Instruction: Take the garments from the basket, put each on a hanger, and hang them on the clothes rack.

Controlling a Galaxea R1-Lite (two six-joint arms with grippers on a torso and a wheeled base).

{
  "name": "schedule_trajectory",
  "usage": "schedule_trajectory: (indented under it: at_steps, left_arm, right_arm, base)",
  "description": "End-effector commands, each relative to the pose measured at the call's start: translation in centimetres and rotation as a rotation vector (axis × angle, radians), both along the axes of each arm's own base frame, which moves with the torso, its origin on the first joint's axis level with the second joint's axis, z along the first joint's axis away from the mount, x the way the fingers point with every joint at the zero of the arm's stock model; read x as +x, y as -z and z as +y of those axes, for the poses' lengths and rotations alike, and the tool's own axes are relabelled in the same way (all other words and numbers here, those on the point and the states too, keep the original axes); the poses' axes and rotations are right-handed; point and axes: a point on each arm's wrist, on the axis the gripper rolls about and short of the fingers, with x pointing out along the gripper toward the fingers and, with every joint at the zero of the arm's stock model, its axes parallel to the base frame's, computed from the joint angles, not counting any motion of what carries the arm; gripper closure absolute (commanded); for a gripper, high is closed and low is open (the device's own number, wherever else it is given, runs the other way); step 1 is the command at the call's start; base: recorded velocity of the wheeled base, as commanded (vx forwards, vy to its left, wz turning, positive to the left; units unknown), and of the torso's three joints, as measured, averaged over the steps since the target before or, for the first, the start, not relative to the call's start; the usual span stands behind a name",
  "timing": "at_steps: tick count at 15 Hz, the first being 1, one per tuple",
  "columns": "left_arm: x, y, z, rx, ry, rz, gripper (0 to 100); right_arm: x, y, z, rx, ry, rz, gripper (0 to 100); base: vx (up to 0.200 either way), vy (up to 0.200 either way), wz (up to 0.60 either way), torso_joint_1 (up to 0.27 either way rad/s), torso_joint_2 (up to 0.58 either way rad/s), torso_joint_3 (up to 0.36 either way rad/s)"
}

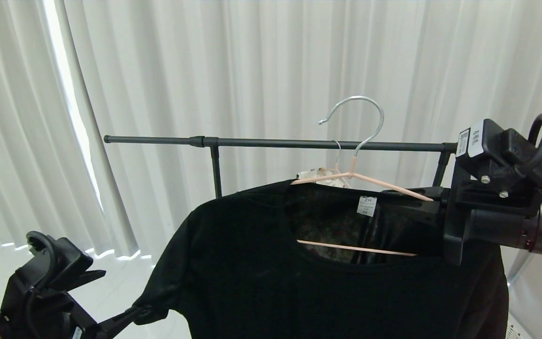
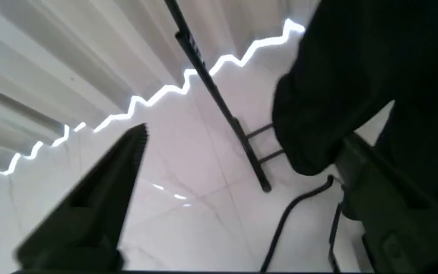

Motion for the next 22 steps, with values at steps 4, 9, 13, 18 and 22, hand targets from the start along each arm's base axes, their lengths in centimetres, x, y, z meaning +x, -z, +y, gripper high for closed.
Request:
schedule_trajectory:
  at_steps: [4,9,13,18,22]
  left_arm:
    - [-1.8,-1.3,0.0,-0.147,-0.097,-0.054,0]
    - [-2.4,-3.8,-0.1,-0.26,-0.142,-0.149,0]
    - [-1.2,-5.0,0.3,-0.174,-0.239,-0.2,0]
    - [-0.2,-5.1,0.6,-0.111,-0.368,-0.193,0]
    - [0.1,-5.3,0.7,-0.103,-0.387,-0.2,0]
  right_arm:
    - [1.0,-0.6,-1.1,0.077,0.125,0.02,100]
    - [1.7,-0.2,-2.3,0.079,0.196,0.039,100]
    - [0.2,2.2,-3.4,0.007,0.281,0.106,100]
    - [-2.5,3.0,-5.4,-0.09,0.365,0.226,100]
    - [-4.1,3.5,-6.9,-0.121,0.496,0.342,100]
  base:
    - [0.0,0.0,0.0,0.0,0.0,0.0]
    - [0.0,0.0,0.0,0.0,0.0,0.0]
    - [0.0,0.0,0.0,0.0,0.0,0.0]
    - [0.0,0.0,0.0,0.0,0.0,0.0]
    - [0.0,0.0,0.0,0.0,0.0,0.0]
